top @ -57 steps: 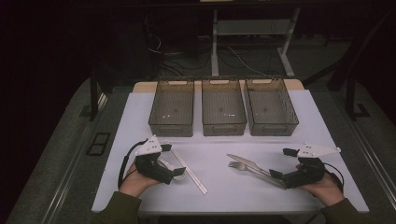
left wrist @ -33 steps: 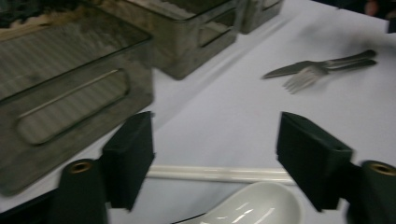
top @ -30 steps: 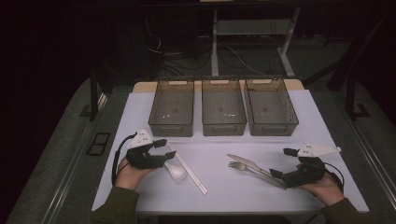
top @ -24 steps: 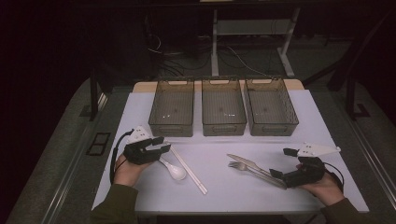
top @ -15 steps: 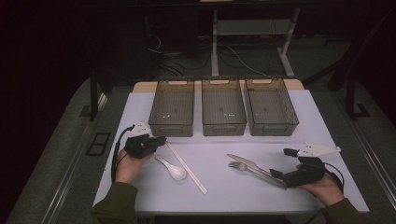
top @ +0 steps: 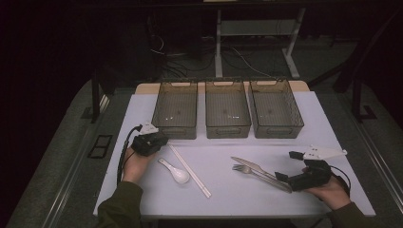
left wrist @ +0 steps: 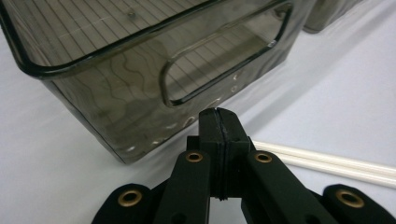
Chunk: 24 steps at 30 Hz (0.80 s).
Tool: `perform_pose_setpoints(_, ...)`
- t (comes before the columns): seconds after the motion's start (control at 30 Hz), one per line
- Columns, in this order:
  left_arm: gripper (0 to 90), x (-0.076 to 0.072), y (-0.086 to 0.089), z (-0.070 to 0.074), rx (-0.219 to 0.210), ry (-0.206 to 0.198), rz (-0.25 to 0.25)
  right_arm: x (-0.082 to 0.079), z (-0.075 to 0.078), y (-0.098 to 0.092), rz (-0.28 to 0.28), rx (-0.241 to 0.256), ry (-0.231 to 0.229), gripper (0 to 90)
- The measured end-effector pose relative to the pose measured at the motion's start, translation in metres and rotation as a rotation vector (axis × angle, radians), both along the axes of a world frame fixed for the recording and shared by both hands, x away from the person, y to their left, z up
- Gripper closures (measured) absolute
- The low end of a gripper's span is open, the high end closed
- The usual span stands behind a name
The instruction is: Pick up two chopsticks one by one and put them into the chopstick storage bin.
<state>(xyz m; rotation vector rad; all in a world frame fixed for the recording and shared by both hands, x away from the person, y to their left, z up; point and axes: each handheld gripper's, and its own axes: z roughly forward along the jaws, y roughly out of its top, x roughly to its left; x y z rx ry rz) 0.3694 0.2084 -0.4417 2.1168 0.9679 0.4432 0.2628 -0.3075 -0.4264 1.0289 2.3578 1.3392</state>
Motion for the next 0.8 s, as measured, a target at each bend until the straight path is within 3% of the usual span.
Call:
perform_pose_setpoints(0.3,88.5,0.003,-0.002,-0.005,0.020,0.013,0.002,-0.001,0.000,-0.001,-0.004,0.001,0.002,1.0)
perform_pose_setpoints(0.33,88.5,0.003,-0.004,-0.004,0.004,0.010,-0.007,-0.001,0.001,-0.001,-0.004,-0.001,0.001,1.0)
perform_pose_setpoints(0.53,88.6,0.001,-0.010,0.000,0.002,0.006,-0.036,-0.001,0.001,-0.001,-0.003,-0.002,-0.002,1.0)
perform_pose_setpoints(0.63,88.6,0.002,-0.012,-0.002,0.028,0.018,-0.030,-0.001,0.001,-0.001,-0.003,-0.003,-0.002,1.0)
perform_pose_setpoints(0.8,88.6,0.003,-0.009,-0.004,0.020,0.022,-0.019,-0.001,0.001,-0.002,-0.006,-0.001,-0.002,1.0)
